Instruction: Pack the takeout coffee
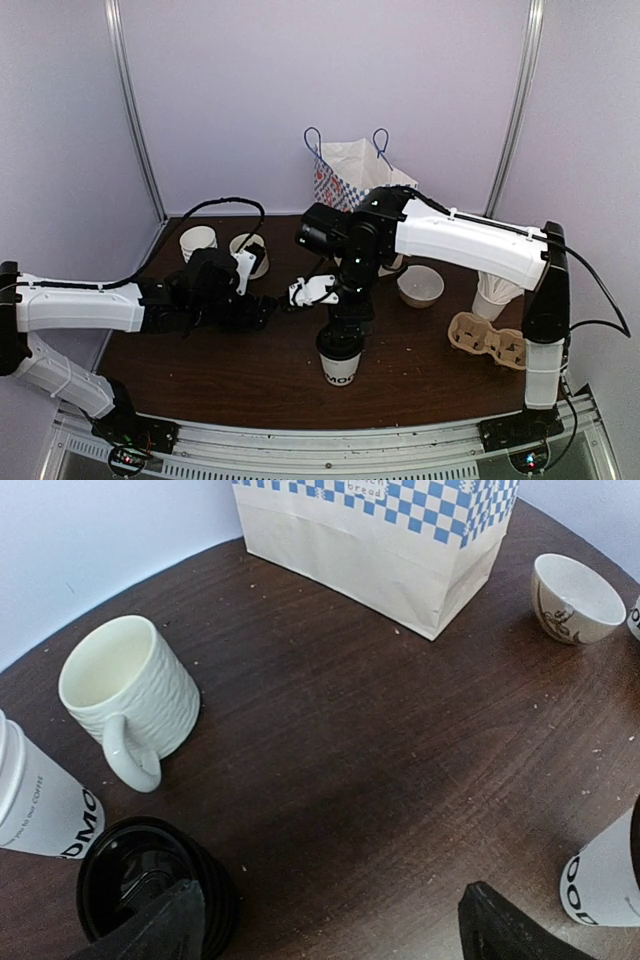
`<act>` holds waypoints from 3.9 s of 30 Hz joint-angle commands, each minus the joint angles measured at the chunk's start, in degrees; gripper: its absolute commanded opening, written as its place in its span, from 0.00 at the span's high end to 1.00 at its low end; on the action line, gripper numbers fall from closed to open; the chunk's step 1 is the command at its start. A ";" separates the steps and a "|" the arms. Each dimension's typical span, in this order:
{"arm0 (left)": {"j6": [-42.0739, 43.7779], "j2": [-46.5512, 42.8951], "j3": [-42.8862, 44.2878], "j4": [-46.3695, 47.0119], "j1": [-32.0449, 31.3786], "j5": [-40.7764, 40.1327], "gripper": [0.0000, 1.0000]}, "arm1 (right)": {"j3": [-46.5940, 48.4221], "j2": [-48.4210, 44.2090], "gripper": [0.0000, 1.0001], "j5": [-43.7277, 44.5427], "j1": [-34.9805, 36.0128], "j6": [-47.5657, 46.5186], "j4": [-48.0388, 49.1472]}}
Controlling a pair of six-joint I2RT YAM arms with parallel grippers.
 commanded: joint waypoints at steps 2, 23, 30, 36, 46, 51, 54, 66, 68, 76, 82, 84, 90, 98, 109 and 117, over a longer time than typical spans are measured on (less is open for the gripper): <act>-1.71 2.74 3.56 2.60 0.38 5.53 0.08 | 0.36 -2.42 0.12 -1.75 -0.50 0.43 -1.12; -6.50 5.68 13.91 -11.64 0.70 26.28 0.19 | -10.52 -12.57 0.16 -8.99 -8.70 5.52 5.35; -13.00 9.30 15.81 -10.23 0.73 45.50 0.32 | -25.45 -18.16 0.33 -26.50 -21.58 13.86 12.87; -18.26 9.47 13.63 -7.59 1.60 46.07 0.47 | -32.44 -17.77 0.44 -36.12 -23.04 11.54 12.12; -22.77 11.75 10.94 -2.53 2.31 51.60 0.63 | -33.03 -12.12 0.45 -45.30 -22.92 14.16 14.51; -23.67 12.44 10.41 -2.16 2.36 51.88 0.65 | -31.75 -9.72 0.47 -46.41 -22.96 14.30 13.45; -23.95 13.40 10.45 -1.37 2.31 52.60 0.65 | -31.28 -9.13 0.48 -47.14 -22.91 14.46 13.30; -23.86 16.75 11.35 -0.45 2.30 54.15 0.67 | -29.48 -6.67 0.47 -48.09 -22.40 14.47 12.23; -23.87 17.24 11.61 -0.29 2.31 54.63 0.67 | -29.21 -6.15 0.47 -48.11 -22.28 14.36 12.05; -23.49 17.95 12.35 -1.00 2.26 55.16 0.66 | -28.79 -4.74 0.47 -48.23 -21.43 13.95 11.33; -23.12 18.15 12.63 -1.05 2.22 55.97 0.64 | -28.58 -4.54 0.46 -48.19 -21.20 13.77 10.86; -23.07 17.52 12.40 -0.66 2.22 56.12 0.63 | -28.64 -4.69 0.46 -48.07 -21.22 13.66 10.76; -22.89 16.51 12.31 -1.20 2.09 56.32 0.63 | -28.57 -4.85 0.45 -47.64 -21.23 13.61 10.61; -22.51 18.64 12.82 -2.17 1.34 55.71 0.63 | -28.44 -4.70 0.44 -47.08 -21.24 13.61 10.46; -21.44 21.62 14.18 -6.44 0.73 54.10 0.64 | -30.49 -2.90 0.43 -41.74 -20.10 13.77 10.96; -20.71 22.31 14.14 -8.94 0.38 53.20 0.68 | -30.44 2.30 0.43 -32.35 -19.03 16.33 11.39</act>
